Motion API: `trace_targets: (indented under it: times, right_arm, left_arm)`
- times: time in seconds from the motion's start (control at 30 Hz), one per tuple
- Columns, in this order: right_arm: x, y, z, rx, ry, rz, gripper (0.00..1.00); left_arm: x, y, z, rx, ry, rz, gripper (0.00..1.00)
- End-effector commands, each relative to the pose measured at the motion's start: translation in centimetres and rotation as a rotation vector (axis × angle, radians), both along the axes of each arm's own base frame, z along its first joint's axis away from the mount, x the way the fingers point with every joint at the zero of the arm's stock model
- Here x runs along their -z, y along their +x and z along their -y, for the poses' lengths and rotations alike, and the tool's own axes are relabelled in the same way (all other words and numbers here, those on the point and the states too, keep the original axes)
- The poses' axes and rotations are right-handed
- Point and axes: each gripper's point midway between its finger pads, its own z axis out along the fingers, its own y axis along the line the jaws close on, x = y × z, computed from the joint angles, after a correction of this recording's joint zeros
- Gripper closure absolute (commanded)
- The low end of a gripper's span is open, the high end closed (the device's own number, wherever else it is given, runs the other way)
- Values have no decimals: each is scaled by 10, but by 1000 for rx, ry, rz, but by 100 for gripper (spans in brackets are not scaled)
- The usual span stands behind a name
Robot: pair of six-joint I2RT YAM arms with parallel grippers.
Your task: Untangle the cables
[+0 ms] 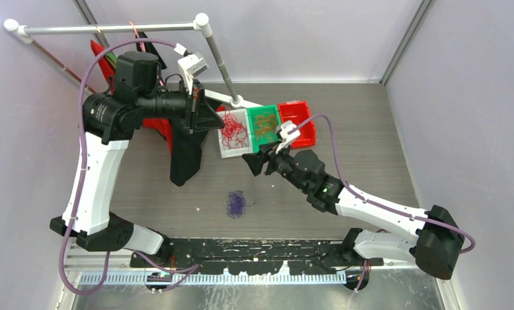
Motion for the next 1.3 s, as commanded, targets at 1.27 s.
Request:
trace_targets:
  times: [1.27]
  right_arm:
    - [6, 146, 116, 420, -32, -41, 37]
  left_arm:
    - [157, 143, 4, -69, 388, 178, 100]
